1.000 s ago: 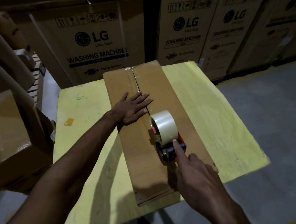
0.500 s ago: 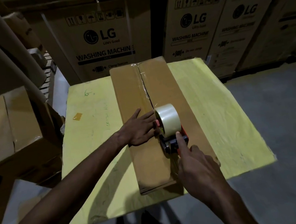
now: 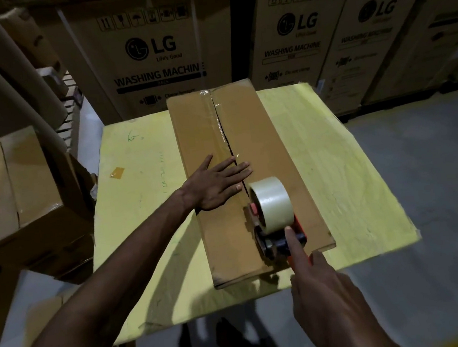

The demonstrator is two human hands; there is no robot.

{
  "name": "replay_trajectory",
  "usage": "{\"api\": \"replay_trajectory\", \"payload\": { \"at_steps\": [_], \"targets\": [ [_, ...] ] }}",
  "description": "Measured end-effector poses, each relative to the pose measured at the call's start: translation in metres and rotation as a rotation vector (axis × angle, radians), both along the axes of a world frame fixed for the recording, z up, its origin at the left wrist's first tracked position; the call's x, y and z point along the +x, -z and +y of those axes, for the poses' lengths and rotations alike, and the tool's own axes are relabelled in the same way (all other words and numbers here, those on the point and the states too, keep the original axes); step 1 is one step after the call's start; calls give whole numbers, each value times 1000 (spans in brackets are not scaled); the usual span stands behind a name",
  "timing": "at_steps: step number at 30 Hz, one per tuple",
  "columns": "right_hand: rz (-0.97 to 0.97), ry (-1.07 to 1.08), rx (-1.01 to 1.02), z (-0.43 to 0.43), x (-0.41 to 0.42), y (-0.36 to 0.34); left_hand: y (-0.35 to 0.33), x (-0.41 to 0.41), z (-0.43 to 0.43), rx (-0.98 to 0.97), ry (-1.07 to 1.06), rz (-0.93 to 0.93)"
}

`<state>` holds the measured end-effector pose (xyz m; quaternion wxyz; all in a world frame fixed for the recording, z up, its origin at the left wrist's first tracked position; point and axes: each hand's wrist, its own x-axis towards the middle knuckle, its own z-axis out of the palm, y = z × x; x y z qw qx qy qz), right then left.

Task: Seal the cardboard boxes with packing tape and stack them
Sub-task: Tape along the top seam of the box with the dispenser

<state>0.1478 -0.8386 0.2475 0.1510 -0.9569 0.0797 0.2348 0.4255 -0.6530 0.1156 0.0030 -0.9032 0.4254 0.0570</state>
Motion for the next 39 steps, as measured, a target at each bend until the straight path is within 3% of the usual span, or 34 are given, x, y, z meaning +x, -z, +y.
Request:
{"api": "replay_trajectory", "payload": {
  "at_steps": [9,14,17,21,24,28,39],
  "targets": [
    [-14,5,51,-8,-33,6,-4,-13,-2,7,13,23],
    [-53,-17,43,-7,-39,13,-3,-74,-17,-45,149,139],
    [-50,9,77,-8,-40,14,7,-102,-16,-103,97,169],
    [-35,12,125,-12,-38,11,-1,-116,-4,-52,162,191],
    [-57,3,130,-14,-38,9,2,-138,-4,22,271,128],
    [-98,-8,124,-12,-38,7,14,-145,-11,104,254,-6],
    [-17,10,118,-22,-46,5,12,-142,-17,140,205,6]
  ]
}}
